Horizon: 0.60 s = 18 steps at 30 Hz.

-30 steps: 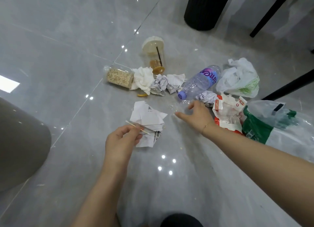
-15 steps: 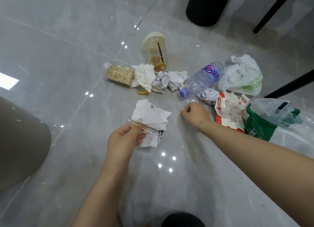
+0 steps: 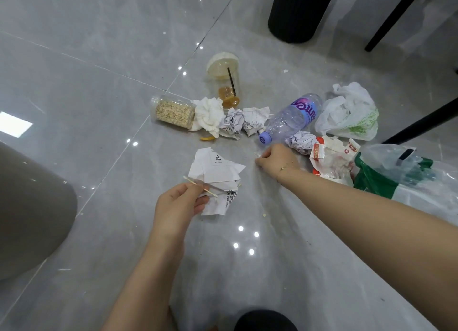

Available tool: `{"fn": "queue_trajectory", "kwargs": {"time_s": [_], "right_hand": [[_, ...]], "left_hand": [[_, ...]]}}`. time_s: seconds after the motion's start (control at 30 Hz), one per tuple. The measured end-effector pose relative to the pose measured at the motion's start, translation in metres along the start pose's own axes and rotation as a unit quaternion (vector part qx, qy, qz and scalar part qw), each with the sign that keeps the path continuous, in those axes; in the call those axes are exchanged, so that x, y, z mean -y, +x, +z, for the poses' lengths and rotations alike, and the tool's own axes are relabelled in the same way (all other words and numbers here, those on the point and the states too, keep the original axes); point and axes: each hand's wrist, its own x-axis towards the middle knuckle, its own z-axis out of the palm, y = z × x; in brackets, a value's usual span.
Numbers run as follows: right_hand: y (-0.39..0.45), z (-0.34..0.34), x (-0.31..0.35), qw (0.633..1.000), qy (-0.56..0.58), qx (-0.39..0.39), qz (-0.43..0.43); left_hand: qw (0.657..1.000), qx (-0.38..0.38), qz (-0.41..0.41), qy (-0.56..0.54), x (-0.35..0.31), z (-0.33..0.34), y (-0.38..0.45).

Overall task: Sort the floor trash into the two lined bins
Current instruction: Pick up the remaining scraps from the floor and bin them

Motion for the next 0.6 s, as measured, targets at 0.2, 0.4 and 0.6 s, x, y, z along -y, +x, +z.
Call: {"fn": "queue_trajectory", "kwargs": {"time_s": [0.2, 0.4, 0.6], "right_hand": [[-0.015, 0.006, -0.012, 0.997, 0.037, 0.069, -0.017], [-0.054, 0.0, -0.026, 0.994, 0.078, 0.04, -0.073], [-0.068, -0.013, -0.026, 0.993, 0.073, -0.011, -0.094]], "left_hand": [[1.0, 0.008, 0.005, 0.006, 0.001, 0.002, 0.001], [1.0, 0.013, 0.018, 0.006, 0.001, 0.001, -0.002], [1.0, -0.004, 0.027, 0.009, 0.001, -0.008, -0.006]]}}
